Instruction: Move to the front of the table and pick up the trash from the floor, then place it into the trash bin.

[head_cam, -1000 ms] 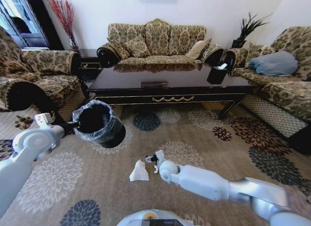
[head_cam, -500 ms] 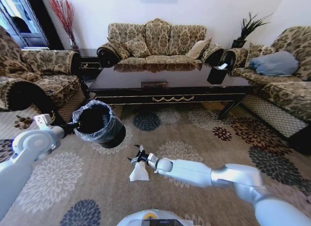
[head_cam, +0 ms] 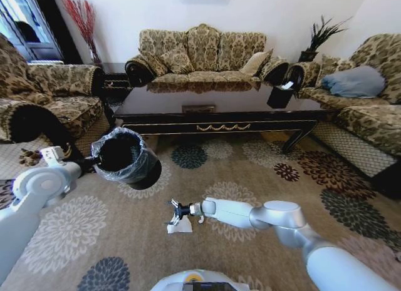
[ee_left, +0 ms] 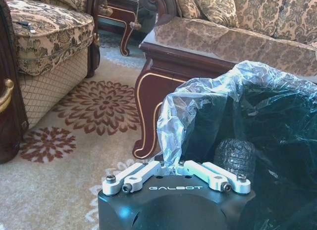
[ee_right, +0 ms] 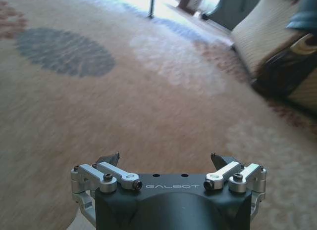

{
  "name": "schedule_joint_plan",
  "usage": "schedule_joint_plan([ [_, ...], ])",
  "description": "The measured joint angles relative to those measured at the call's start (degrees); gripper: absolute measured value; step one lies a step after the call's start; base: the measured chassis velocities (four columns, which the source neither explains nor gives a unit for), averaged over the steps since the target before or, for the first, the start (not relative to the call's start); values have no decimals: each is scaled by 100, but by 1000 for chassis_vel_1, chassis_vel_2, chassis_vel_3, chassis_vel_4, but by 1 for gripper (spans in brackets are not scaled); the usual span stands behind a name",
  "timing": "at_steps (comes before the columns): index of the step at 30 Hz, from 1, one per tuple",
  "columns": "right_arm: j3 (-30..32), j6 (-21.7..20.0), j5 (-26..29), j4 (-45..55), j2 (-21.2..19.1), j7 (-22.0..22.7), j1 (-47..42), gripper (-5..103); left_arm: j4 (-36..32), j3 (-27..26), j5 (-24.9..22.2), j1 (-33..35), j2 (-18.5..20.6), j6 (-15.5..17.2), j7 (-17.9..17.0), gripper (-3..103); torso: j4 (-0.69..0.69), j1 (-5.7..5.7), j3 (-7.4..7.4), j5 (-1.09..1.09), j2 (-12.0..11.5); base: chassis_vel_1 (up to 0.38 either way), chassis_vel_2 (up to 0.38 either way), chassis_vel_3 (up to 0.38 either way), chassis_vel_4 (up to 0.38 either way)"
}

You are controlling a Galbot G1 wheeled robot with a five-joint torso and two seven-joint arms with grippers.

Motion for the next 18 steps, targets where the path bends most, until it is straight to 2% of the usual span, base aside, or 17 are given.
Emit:
schedule_joint_plan([
  [4, 8, 111, -163, -682, 219, -656, 15, 100, -11, -9, 1, -4, -22, -2, 8, 3, -1, 0, 0, -1, 0, 0, 0, 0, 0],
  [8, 34, 91, -250, -744, 291, -706, 43, 100, -10, -9, 4, -9, -49, -2, 15, 3, 0, 0, -1, 0, 0, 0, 0, 0, 0],
  [10, 91, 80, -530, -785, 407, -545, 43, 100, 8, -8, 13, -16, -61, -3, 22, 3, 0, 0, -1, 0, 0, 0, 0, 0, 0],
  [13, 100, 34, -524, -781, 495, -379, 20, 100, 18, -5, 15, -29, -61, -3, 25, 3, 1, 0, -1, 0, 0, 0, 0, 0, 0],
  [18, 62, 58, -874, -921, 642, -391, -23, 100, 15, 14, 11, -52, -52, -7, 30, 3, 2, 0, -1, 1, 1, 0, 0, 0, 0],
])
